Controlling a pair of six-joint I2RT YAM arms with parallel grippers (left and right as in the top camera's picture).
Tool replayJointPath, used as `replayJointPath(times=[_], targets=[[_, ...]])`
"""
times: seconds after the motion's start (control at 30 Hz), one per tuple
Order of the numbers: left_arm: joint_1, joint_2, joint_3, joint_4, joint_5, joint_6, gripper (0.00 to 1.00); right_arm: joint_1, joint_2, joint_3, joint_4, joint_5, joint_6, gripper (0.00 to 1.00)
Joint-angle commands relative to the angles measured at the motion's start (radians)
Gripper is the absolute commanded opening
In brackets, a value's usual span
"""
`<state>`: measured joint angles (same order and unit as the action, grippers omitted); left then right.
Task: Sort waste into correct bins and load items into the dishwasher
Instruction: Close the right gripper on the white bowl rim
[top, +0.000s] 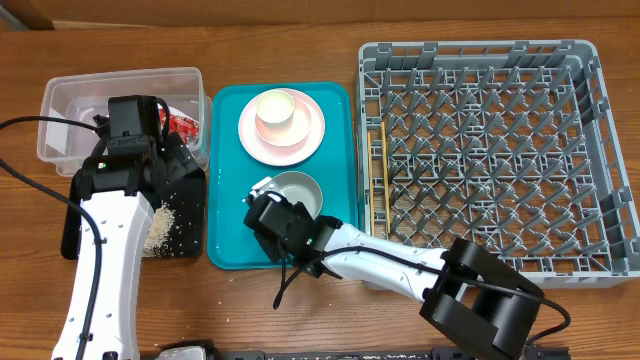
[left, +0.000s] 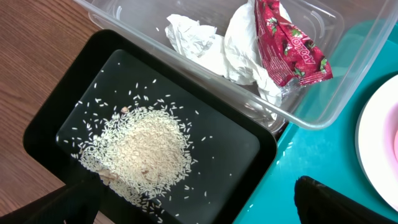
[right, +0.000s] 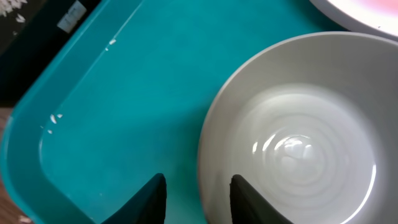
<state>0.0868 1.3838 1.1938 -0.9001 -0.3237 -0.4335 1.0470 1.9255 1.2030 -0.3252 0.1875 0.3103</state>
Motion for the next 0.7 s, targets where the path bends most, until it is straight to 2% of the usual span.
replayJointPath(times=[0.0,0.07,0.67], targets=[[0.003,-0.010,0.011,-0.001,0.011,0.011,1.00,-0.001,0.006,-0.004,0.001,0.038,-0.008,0.27],[0.003,-0.010,0.011,-0.001,0.011,0.011,1.00,-0.001,0.005,-0.004,-0.001,0.037,-0.008,0.23],[0.003,-0.010,0.011,-0.001,0.010,0.011,1.00,-0.001,0.005,-0.003,-0.036,0.037,-0.008,0.18]])
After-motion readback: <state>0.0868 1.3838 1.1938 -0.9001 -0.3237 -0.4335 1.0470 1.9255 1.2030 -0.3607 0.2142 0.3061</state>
